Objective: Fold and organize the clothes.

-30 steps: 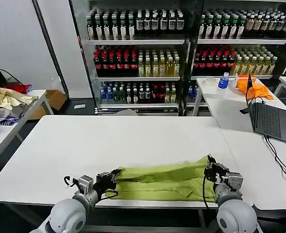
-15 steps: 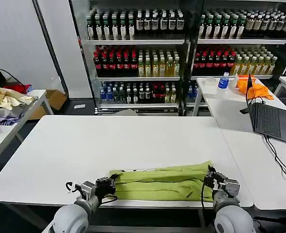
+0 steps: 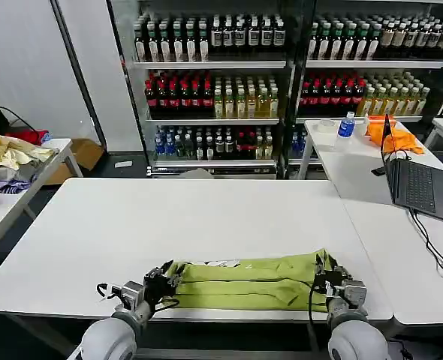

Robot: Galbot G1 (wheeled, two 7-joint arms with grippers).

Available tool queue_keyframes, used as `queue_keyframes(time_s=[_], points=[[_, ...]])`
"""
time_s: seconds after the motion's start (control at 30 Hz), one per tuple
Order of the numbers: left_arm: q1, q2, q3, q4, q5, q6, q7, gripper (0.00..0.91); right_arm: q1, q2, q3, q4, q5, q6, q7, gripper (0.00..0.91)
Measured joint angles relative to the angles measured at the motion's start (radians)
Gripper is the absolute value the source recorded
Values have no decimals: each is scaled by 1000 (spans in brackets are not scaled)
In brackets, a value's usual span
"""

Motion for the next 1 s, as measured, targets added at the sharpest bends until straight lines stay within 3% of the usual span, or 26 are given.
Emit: queue_keyframes(time_s=[0.47, 1.0], points=[[138, -82, -42, -69, 22, -12, -98, 907, -88, 17, 39, 84, -60, 24, -5, 907], [107, -201, -33, -1, -17, 19, -162, 907, -115, 17, 51, 98, -78, 41, -9, 907]])
